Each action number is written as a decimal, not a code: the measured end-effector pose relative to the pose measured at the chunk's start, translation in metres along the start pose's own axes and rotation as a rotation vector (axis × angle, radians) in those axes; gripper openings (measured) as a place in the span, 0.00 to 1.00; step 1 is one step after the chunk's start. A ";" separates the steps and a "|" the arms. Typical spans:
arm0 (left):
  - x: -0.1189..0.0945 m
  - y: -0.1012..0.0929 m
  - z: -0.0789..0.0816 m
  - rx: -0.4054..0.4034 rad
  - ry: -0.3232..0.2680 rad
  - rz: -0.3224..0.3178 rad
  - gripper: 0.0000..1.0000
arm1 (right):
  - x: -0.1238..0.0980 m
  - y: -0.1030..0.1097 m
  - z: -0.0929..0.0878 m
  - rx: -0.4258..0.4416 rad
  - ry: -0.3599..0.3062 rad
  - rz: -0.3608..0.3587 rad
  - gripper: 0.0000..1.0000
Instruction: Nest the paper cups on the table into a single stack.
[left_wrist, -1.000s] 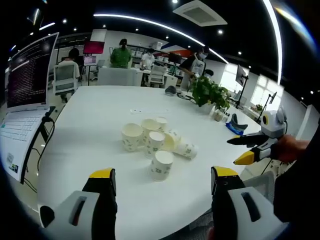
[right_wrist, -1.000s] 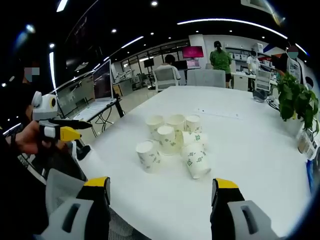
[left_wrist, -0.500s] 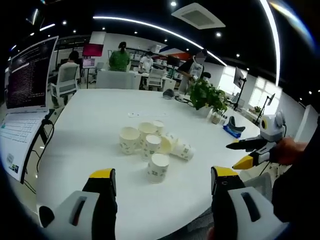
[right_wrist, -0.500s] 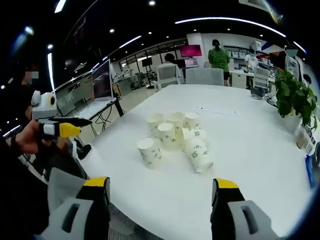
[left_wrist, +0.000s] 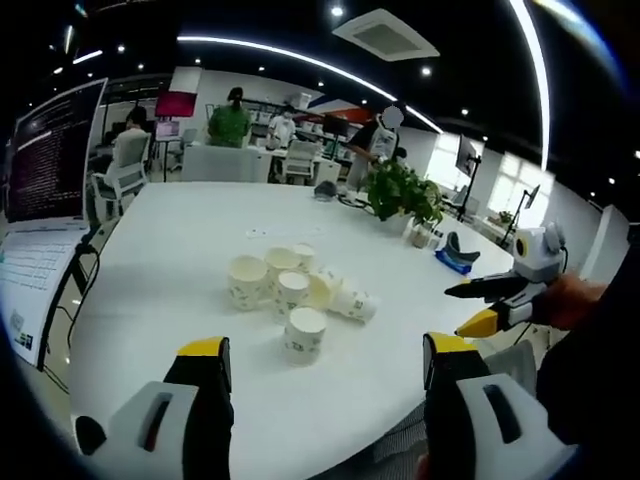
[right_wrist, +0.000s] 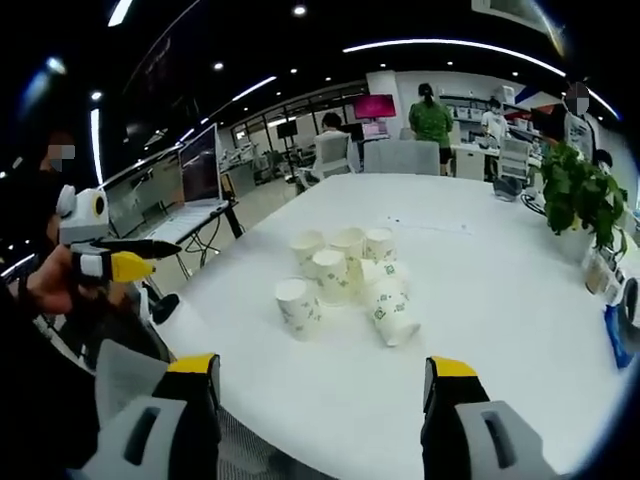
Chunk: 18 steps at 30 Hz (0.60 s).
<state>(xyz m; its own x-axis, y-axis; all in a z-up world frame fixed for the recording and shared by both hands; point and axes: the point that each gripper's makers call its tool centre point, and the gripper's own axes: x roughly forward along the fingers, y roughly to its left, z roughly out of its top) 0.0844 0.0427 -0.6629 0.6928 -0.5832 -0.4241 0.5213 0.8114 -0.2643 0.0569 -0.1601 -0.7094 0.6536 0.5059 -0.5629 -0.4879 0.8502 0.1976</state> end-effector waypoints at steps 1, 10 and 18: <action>0.000 0.000 -0.004 0.014 0.017 -0.002 0.77 | -0.001 0.000 -0.001 0.007 -0.003 -0.002 0.84; 0.006 0.005 0.000 0.020 0.021 0.000 0.78 | -0.002 -0.003 -0.009 0.030 0.012 -0.009 0.85; 0.008 0.002 -0.002 0.038 0.042 -0.002 0.78 | 0.001 -0.005 -0.003 0.031 0.003 -0.005 0.85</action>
<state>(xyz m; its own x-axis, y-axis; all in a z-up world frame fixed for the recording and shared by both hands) 0.0901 0.0397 -0.6681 0.6707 -0.5819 -0.4599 0.5417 0.8079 -0.2323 0.0577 -0.1641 -0.7136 0.6539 0.5015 -0.5664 -0.4666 0.8567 0.2198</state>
